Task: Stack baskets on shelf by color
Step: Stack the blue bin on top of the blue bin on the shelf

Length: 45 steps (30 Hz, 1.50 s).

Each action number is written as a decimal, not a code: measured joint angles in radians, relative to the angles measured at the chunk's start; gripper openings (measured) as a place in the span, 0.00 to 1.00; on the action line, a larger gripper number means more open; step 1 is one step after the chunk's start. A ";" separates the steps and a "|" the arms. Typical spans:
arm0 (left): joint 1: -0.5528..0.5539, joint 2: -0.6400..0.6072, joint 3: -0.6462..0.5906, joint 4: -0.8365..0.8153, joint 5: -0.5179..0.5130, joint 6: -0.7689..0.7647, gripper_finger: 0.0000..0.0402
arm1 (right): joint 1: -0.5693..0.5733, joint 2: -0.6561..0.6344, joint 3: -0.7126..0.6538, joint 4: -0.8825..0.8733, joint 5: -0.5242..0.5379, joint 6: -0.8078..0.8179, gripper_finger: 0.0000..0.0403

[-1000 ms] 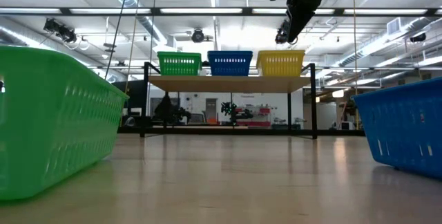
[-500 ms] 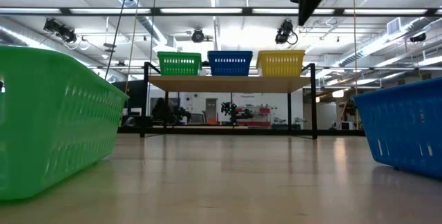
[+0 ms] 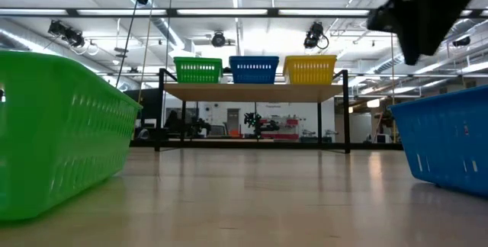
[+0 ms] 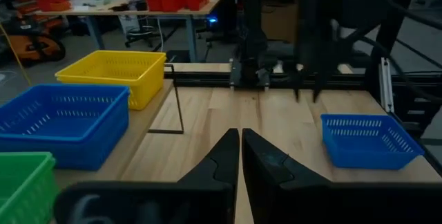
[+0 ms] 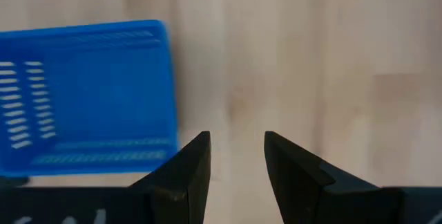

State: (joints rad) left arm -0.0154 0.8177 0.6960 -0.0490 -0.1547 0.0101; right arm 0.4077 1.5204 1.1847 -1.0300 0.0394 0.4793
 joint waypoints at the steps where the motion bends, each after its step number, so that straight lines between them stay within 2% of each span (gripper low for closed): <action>1: 0.000 0.000 0.000 0.000 0.000 0.000 0.06 | 0.019 0.000 -0.017 0.033 0.001 0.024 0.35; 11: 0.000 0.000 0.000 0.001 0.000 -0.006 0.07 | 0.113 0.000 -0.144 0.275 0.016 0.153 0.35; 20: 0.000 0.000 0.000 0.001 0.000 -0.001 0.07 | 0.208 0.000 -0.215 0.514 -0.015 0.119 0.35; 27: 0.000 0.000 0.000 0.001 0.000 -0.001 0.06 | 0.248 0.000 -0.307 0.607 0.020 0.176 0.35; 31: 0.000 0.000 0.000 0.001 0.000 -0.001 0.05 | 0.237 0.000 -0.372 0.646 0.033 0.179 0.35; 34: 0.000 0.000 0.000 0.002 0.000 0.001 0.06 | 0.209 0.000 -0.394 0.646 0.085 0.167 0.35; 40: 0.000 0.000 0.000 0.013 -0.001 0.001 0.06 | 0.119 0.000 -0.396 0.635 0.242 0.041 0.35; 45: 0.000 0.000 0.000 0.012 0.000 0.002 0.05 | 0.011 0.000 -0.396 0.637 0.297 -0.067 0.35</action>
State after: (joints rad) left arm -0.0154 0.8177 0.6962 -0.0370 -0.1551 0.0116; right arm 0.4184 1.5204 0.7891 -0.3931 0.3361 0.4119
